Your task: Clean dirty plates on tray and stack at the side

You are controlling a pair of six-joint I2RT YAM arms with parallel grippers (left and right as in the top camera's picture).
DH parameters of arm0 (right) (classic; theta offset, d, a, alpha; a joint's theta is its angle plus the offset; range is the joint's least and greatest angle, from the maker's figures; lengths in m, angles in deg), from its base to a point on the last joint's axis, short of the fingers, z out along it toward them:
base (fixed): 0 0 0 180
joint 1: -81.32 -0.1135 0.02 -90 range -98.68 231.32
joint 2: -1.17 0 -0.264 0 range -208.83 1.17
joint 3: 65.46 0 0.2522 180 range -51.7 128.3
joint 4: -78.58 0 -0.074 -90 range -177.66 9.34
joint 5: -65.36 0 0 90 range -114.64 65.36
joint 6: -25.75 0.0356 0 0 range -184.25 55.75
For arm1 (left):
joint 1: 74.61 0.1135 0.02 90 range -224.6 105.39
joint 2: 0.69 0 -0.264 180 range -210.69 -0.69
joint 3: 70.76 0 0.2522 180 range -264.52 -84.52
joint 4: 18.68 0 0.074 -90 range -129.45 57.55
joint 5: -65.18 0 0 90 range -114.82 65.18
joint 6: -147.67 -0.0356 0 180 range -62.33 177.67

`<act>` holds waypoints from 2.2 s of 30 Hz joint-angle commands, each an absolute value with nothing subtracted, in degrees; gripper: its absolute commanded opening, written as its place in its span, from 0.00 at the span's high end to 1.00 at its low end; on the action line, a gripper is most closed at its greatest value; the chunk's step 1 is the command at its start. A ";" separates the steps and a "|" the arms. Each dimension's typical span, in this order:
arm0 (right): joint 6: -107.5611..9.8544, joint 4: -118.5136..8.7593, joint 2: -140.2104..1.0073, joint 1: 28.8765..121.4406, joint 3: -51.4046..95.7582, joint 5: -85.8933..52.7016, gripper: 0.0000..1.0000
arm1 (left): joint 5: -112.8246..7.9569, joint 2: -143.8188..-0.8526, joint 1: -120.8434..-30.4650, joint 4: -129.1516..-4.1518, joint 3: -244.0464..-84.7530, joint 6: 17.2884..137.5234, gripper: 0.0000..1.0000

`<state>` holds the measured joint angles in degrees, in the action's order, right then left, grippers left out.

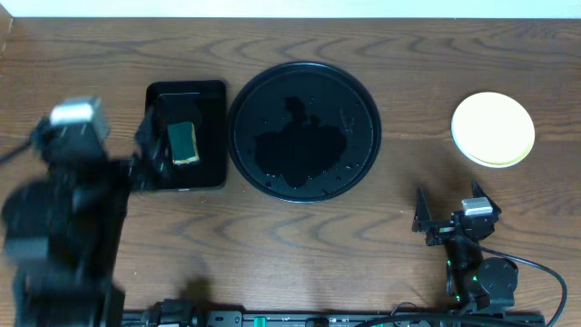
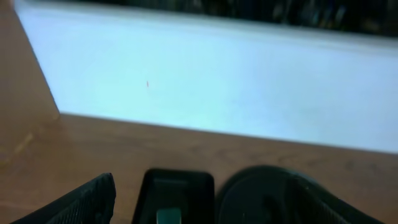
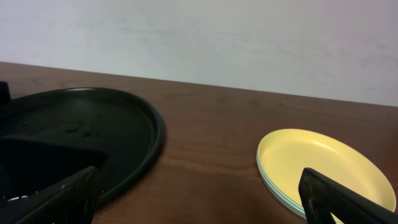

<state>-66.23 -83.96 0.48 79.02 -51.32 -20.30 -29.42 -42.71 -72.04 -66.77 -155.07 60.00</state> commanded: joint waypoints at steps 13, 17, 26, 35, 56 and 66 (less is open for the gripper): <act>-66.89 -83.74 0.90 77.92 -51.38 -19.89 0.01 | -29.94 -16.98 -72.06 -69.07 -121.93 59.67 0.13; -66.89 -83.74 0.90 77.92 -51.38 -19.89 0.01 | -29.99 -11.48 -72.06 -65.99 -114.46 59.71 0.13; -66.89 -83.74 0.88 77.92 -51.38 -19.89 0.01 | -30.69 -0.92 -72.12 -36.52 -100.34 66.38 0.13; -66.89 -83.74 0.90 77.92 -51.38 -19.91 0.01 | -33.40 -0.79 -75.42 -11.30 -91.16 67.21 0.13; -66.89 -83.74 0.90 77.92 -51.38 -19.91 0.01 | -33.18 -0.79 -72.91 -31.65 -84.75 61.00 0.13; -66.89 -83.74 0.88 77.92 -51.38 -19.89 0.01 | -33.18 -0.79 -72.91 -35.84 -84.75 57.48 0.13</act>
